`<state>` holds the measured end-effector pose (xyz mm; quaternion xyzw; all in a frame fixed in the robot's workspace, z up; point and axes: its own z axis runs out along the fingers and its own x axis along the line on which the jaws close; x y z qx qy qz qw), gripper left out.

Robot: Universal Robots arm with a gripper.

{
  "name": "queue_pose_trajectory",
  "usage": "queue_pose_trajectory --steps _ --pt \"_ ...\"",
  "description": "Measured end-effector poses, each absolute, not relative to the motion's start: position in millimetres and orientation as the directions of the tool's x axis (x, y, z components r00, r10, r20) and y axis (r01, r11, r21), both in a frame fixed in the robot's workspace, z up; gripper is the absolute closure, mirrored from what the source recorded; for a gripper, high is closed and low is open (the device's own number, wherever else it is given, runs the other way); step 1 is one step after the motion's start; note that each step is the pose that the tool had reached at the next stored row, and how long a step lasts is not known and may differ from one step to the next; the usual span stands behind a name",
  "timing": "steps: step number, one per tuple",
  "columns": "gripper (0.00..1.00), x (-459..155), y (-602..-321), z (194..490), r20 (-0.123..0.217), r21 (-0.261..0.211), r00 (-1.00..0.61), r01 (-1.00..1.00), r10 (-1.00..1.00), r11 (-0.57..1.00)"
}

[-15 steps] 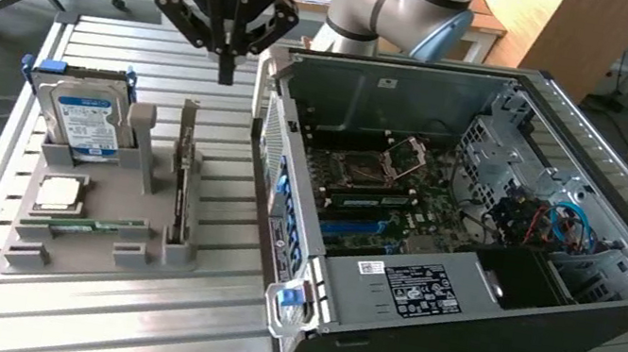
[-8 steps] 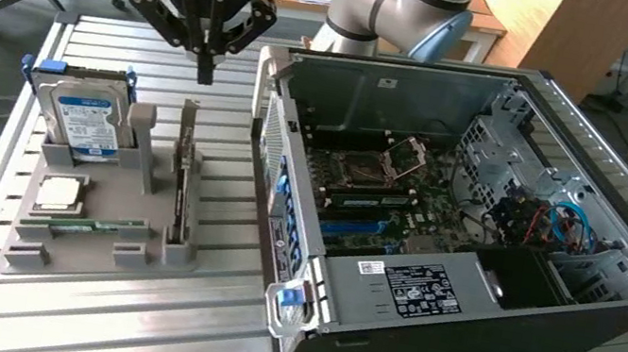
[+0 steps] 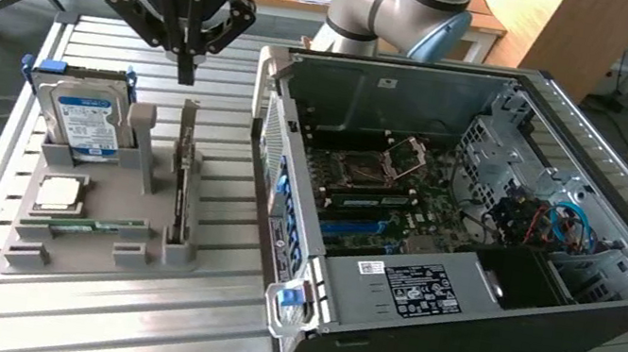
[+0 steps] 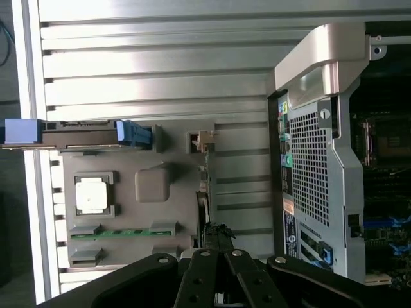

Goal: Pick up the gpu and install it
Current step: 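Reach for the gpu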

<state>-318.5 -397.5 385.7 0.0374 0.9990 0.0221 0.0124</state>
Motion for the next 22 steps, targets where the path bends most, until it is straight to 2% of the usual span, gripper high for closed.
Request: queue_pose_trajectory --steps 10,22 --pt "0.89 -320 -399 386 -0.023 0.045 -0.997 0.074 0.075 0.996" --pt "0.89 -324 -417 386 -0.023 0.045 -0.997 0.074 0.075 0.996"
